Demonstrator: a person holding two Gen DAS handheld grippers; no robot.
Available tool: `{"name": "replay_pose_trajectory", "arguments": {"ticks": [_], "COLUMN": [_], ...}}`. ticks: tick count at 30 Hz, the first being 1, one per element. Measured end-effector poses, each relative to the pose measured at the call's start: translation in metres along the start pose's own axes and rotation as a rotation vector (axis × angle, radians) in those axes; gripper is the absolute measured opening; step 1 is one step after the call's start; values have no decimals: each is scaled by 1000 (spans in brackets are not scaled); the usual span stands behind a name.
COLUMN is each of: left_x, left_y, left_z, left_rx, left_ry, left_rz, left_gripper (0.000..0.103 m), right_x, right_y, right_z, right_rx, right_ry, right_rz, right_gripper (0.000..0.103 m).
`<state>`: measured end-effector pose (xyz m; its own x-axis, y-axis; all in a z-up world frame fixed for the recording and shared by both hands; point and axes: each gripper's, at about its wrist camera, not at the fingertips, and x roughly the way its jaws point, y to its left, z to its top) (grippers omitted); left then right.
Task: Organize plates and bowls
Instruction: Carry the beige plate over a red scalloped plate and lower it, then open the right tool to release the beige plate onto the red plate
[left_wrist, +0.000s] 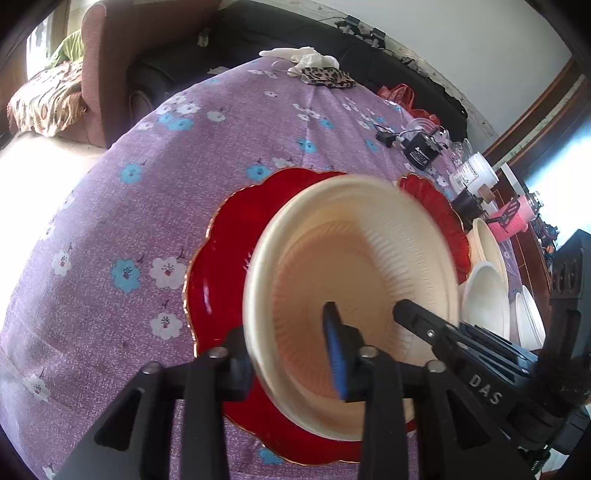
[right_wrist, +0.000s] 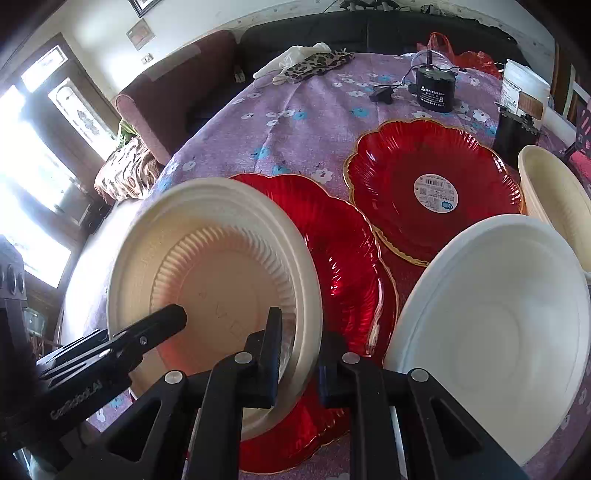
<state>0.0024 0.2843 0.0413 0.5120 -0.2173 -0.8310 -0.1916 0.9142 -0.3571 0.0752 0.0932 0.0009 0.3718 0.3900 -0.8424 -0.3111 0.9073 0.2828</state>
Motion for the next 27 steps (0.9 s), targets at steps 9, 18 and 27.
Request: {"name": "replay_pose_trajectory", "arguments": {"ticks": [9,18,27], "left_x": [-32,-60,-47], "left_y": [-3,-19,-72], "left_z": [-2,-5,33], "left_rx": [-11,18,85], "left_ry": [-92,-122,-72], "left_rz": [6,-21,-69], "left_gripper": [65,69,69], "right_x": [-30,-102,-122], "right_y": [-5,-57,-149], "right_z": [-6,-16,3], "right_rx": [6,57,225], "right_ry": [-93,-220,-210], "right_rz": [34,1,-30], "right_gripper": [47,57,57]}}
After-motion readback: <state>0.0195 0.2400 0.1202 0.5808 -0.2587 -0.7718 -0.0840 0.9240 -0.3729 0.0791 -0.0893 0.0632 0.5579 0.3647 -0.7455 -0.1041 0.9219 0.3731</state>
